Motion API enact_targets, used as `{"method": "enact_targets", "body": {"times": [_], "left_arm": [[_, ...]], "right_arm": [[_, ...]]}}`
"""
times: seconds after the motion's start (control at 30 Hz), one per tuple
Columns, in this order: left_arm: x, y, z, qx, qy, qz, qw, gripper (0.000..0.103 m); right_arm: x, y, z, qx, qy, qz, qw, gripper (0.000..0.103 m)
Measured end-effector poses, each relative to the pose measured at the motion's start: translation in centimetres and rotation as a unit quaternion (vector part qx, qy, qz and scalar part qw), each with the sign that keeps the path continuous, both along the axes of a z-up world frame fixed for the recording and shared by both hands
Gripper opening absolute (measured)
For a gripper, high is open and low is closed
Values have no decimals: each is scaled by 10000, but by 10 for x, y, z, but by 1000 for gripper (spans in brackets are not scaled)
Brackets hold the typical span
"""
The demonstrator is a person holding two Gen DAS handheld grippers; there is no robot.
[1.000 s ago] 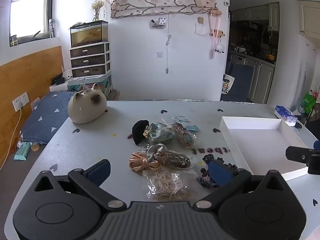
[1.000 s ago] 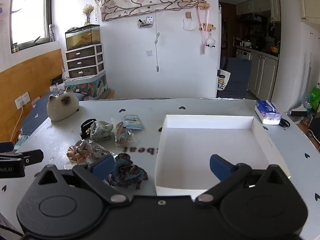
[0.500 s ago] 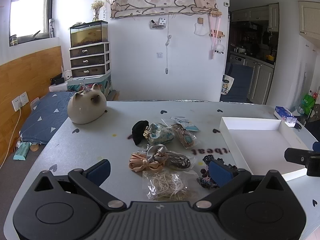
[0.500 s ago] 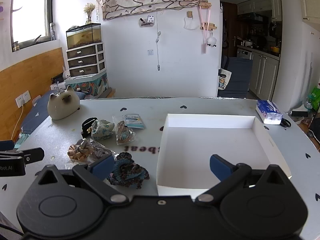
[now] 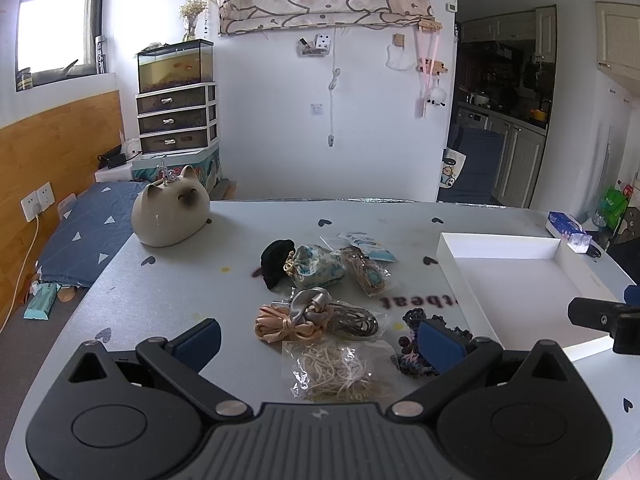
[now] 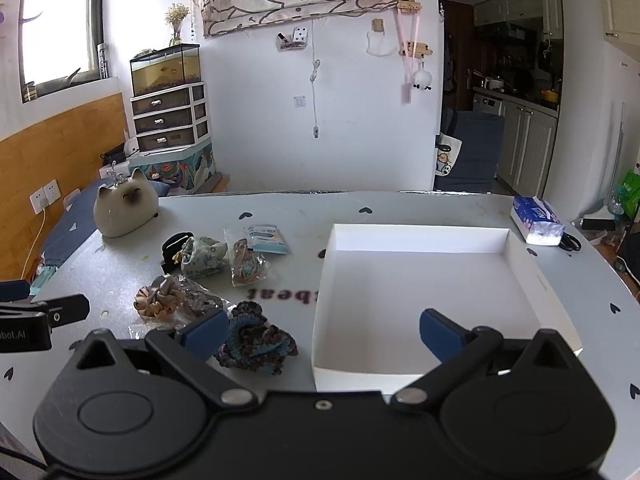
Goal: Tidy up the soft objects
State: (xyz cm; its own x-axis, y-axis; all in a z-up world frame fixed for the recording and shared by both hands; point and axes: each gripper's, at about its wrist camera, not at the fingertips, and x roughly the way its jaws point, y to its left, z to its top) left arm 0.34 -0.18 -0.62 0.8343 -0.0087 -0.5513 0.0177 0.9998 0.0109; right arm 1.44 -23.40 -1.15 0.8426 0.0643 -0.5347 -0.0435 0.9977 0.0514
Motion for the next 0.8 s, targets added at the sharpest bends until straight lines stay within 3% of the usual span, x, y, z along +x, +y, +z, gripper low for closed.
{"method": "enact_targets", "body": {"times": [0.8], "left_arm": [[2, -1, -3, -29, 34, 0, 10000, 103]], "right_arm": [[3, 3, -1, -16, 59, 6, 10000, 103]]}}
